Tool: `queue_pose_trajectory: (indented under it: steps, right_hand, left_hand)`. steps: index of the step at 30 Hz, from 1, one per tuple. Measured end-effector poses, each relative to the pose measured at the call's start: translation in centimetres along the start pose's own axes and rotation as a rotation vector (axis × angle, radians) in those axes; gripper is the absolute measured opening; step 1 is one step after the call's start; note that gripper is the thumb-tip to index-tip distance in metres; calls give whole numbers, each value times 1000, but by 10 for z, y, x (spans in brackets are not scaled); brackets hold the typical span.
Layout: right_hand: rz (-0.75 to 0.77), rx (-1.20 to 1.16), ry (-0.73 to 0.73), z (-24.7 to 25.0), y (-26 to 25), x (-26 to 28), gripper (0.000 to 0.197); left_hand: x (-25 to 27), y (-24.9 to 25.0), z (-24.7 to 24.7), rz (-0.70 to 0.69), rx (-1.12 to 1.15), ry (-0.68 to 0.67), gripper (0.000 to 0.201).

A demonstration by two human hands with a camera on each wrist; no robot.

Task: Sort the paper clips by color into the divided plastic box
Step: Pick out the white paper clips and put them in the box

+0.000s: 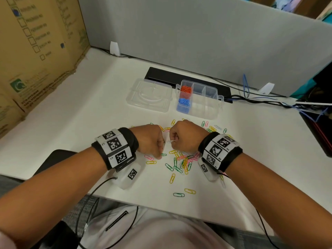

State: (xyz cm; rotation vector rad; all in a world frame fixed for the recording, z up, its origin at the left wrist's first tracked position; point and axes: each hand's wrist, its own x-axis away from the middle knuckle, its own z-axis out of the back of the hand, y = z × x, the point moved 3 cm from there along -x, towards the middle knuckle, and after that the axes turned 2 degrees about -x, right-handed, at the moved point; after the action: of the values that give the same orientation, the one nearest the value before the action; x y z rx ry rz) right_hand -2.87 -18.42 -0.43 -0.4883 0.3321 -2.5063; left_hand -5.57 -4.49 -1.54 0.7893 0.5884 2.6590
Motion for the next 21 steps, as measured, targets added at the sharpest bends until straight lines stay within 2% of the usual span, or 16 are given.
queue_pose_trajectory:
  steps: [3, 8, 9, 11, 13, 15, 18, 21]
  right_hand:
    - [-28, -51, 15, 0, 4, 2, 4]
    - [-103, -290, 106, 9, 20, 6, 5]
    - [-124, -358, 124, 12, 22, 8, 4]
    - [-157, -515, 148, 16, 22, 13, 5]
    - [-164, -651, 175, 22, 17, 19, 6]
    - [-126, -710, 224, 29, 9, 23, 8]
    - [-42, -723, 265, 36, -4, 28, 2]
    - [12, -713, 280, 38, -12, 33, 6]
  left_hand:
    - [1, -3, 3, 14, 58, -1, 6]
    - [5, -11, 19, 37, 289, 8, 9]
    - [5, -11, 21, 53, 373, -16, 15]
    - [4, -10, 19, 76, 689, -71, 24]
    - [2, -3, 16, 73, 1029, -116, 15]
    - [-1, 7, 13, 48, 1278, -147, 4]
    - [-8, 20, 4, 29, 1512, -190, 13]
    - [-15, 28, -6, 30, 1661, -202, 21]
